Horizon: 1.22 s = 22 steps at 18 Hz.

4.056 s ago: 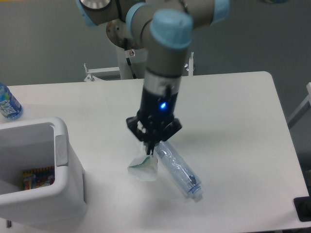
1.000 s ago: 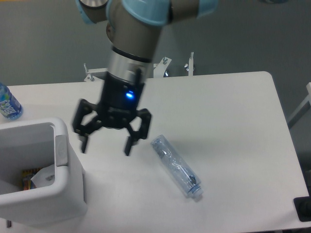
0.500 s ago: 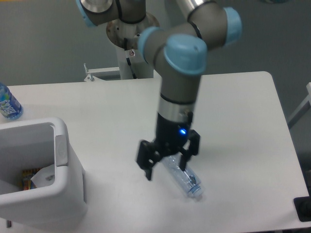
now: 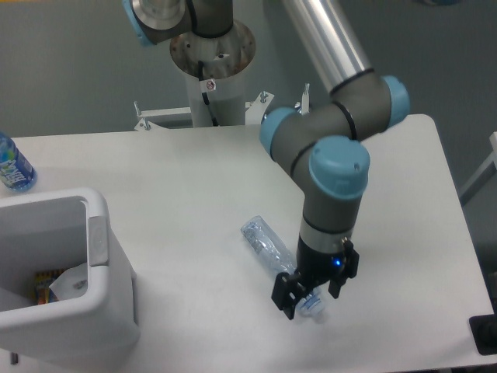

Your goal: Place the trash in the trash can

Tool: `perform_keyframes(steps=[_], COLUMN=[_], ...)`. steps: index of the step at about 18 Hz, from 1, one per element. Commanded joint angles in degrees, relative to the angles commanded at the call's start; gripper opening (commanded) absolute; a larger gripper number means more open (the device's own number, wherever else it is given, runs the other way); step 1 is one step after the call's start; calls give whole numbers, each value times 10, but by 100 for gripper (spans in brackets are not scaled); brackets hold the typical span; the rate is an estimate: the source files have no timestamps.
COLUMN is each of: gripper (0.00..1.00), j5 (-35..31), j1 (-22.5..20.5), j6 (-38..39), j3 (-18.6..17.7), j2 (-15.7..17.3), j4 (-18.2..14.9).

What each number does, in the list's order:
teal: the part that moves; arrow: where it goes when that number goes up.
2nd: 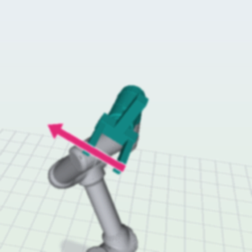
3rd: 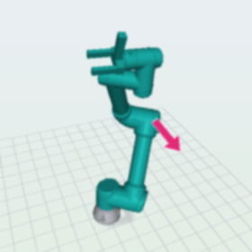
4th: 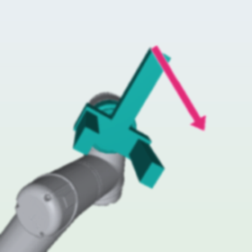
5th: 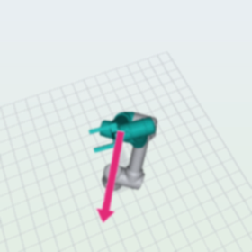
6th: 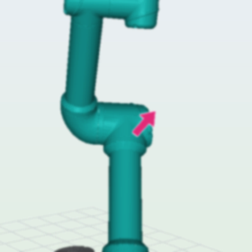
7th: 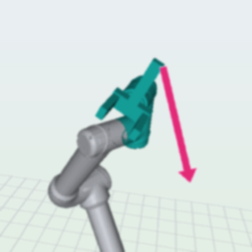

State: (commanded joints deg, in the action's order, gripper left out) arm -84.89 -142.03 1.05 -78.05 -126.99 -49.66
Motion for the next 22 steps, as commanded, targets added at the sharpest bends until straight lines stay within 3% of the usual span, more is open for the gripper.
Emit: perform_keyframes(steps=[12, 16, 19, 22], gripper=[99, 93, 80, 77], j5=[-45, -53, -54, -62], j1=[4, 5, 13, 15], j6=[6, 14, 14, 14], j3=[9, 7, 5, 4], j2=[-48, -51, -52, -55], j4=[0, 0, 0, -1])
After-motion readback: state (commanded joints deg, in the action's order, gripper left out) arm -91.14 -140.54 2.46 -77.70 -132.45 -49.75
